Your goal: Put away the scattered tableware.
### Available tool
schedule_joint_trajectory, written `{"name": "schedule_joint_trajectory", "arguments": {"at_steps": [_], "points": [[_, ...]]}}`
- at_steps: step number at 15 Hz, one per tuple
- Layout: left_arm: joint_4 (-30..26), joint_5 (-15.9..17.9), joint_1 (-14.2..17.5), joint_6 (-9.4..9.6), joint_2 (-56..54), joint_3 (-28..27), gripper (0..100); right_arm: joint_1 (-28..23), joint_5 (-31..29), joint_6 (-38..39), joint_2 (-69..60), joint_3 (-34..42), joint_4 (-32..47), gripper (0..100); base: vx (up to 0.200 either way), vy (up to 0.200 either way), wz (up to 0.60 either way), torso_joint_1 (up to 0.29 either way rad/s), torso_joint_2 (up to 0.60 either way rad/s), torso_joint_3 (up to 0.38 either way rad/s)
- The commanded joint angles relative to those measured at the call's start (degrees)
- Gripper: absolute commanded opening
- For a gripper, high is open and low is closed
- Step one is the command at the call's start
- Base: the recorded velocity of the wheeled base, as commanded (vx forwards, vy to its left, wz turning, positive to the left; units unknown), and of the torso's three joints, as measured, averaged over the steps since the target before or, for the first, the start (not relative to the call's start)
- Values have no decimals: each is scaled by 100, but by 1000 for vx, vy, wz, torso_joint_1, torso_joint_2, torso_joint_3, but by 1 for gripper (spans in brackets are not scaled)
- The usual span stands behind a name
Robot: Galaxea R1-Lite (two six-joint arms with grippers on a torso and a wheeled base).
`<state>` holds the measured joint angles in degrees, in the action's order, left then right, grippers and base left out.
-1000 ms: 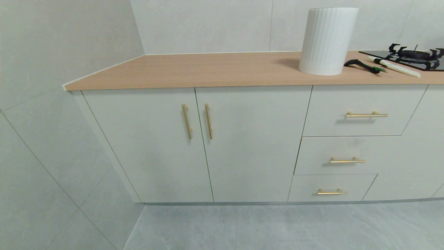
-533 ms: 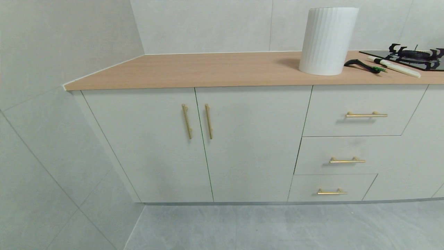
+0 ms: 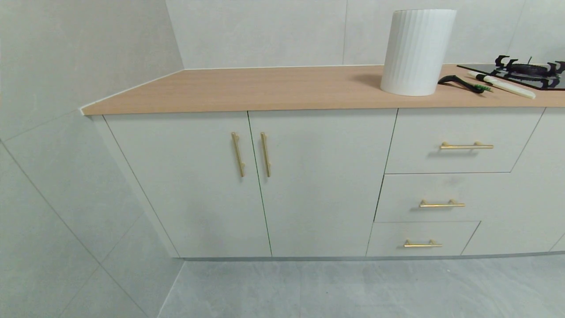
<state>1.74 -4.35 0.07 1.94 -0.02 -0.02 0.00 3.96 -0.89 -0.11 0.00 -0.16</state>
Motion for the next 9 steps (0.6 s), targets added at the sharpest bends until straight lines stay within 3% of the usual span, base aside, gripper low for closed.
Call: {"name": "schedule_joint_trajectory", "arguments": {"at_steps": [1,9], "points": [[-192,110,1,-141,2,2,100,0,-1,1,11,0,16,100,0,0,0,0,0,0],[-183,145,1,-176,2,2,100,0,-9,10,11,0,16,100,0,0,0,0,0,0]]}}
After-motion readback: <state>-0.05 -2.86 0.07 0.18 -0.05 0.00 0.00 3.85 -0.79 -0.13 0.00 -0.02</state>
